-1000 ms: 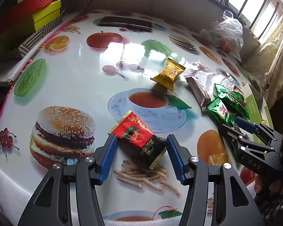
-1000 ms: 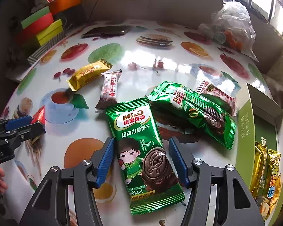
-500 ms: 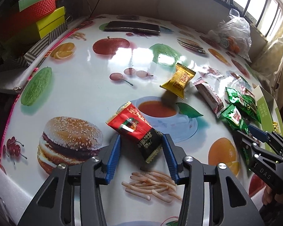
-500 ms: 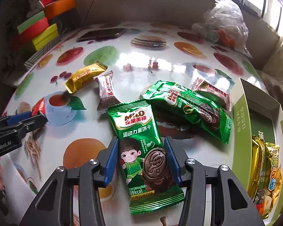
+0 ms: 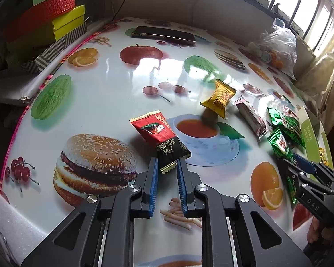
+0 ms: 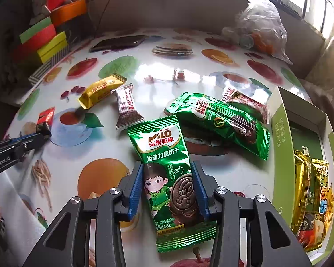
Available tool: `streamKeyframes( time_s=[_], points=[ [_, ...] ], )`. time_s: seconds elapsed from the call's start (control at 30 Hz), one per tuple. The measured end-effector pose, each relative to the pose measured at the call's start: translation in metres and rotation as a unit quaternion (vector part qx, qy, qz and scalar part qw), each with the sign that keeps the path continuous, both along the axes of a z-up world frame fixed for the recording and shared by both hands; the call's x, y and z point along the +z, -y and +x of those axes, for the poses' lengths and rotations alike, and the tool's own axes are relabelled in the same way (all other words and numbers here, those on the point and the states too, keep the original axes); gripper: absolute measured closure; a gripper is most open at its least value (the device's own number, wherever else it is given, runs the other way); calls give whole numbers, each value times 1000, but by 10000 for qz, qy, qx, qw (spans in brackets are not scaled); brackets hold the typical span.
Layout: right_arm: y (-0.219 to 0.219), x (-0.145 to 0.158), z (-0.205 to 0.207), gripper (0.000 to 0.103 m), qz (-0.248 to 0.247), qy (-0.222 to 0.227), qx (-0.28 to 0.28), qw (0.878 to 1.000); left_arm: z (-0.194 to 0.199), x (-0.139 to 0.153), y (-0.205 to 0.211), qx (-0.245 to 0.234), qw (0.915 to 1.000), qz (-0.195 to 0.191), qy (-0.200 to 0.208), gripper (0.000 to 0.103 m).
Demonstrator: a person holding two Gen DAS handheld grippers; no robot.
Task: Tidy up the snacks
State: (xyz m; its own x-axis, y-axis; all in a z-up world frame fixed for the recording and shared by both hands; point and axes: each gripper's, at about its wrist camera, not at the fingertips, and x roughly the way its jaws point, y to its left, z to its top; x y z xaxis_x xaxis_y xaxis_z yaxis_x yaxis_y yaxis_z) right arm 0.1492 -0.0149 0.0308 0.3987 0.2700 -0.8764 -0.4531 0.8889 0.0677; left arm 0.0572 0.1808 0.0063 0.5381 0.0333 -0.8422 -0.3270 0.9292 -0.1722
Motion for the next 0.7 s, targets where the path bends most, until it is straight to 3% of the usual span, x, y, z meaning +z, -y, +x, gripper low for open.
streamKeyframes(
  time_s=[0.1, 0.17, 0.2, 0.5, 0.7],
  points=[
    [0, 0, -1, 62, 8, 2, -14, 10000, 1, 7, -3, 126, 9999, -4, 93, 74],
    [0, 0, -1, 62, 9, -4, -11, 10000, 3, 10, -5, 171, 9997, -24, 145, 50],
    [0, 0, -1, 62, 19, -9, -19, 10000, 4, 10, -6, 168, 9997, -106, 136, 48],
    [2, 0, -1, 61, 106, -45, -52, 9999, 29, -1, -16, 688, 9973, 52, -259, 47],
    [4, 0, 0, 61, 135, -54, -60, 9999, 36, -5, -12, 589, 9972, 334, -329, 47]
  ],
)
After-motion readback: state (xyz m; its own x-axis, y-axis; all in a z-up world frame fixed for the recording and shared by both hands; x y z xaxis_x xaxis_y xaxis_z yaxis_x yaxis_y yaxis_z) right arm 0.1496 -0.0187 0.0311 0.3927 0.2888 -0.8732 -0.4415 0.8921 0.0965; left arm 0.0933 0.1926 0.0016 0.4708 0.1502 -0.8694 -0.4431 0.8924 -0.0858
